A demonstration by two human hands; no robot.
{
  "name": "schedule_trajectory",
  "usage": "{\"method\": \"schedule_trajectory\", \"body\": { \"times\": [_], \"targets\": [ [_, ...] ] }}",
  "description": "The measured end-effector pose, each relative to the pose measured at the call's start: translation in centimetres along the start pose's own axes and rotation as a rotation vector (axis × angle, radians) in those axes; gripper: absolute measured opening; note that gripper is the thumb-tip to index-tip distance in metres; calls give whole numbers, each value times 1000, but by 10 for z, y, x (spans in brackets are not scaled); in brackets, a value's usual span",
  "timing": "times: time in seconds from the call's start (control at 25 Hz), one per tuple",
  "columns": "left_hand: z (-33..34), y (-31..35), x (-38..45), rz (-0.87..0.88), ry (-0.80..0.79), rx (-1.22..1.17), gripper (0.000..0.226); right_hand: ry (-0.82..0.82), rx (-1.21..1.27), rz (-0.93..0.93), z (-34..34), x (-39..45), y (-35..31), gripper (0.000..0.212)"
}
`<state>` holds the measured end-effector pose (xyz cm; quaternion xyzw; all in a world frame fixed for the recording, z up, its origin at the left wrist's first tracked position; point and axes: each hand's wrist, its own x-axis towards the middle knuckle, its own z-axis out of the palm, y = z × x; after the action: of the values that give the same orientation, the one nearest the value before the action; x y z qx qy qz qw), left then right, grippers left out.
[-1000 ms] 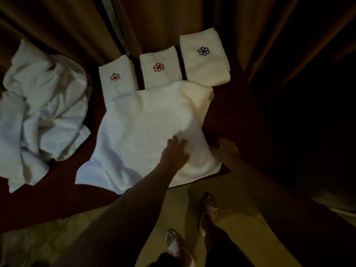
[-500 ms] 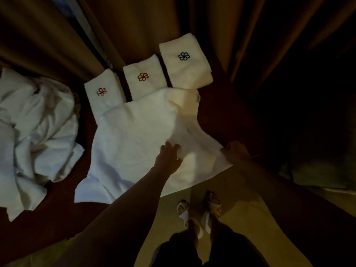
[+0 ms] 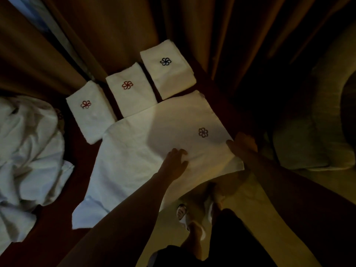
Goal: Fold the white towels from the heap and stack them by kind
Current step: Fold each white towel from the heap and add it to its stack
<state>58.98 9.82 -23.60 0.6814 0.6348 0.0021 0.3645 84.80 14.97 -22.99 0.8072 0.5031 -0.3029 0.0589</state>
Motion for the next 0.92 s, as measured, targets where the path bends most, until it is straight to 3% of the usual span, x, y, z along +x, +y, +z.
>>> {"method": "schedule_trajectory", "body": {
  "times": [0.16, 0.44, 0.6, 0.72, 0.8, 0.92],
  "targets": [
    [-13, -9, 21, -21, 220, 148, 40, 37, 71, -88, -2, 25, -40, 56],
    [-21, -20, 60, -270, 186, 245, 84, 45, 105, -150, -10, 83, -102, 55],
    [-23, -7, 74, -225, 155, 182, 73, 33, 20, -191, -25, 113, -113, 48],
    [-26, 1, 79, -160, 149, 60, 64, 53, -37, -172, -39, 125, -99, 56],
    [-28, 5, 79, -152, 207, -70, 59, 182, -102, -220, -42, 122, -97, 63],
    [-31, 9, 64, -176, 319, -185, 49, 337, -86, -469, -28, 94, -113, 55]
  ]
}}
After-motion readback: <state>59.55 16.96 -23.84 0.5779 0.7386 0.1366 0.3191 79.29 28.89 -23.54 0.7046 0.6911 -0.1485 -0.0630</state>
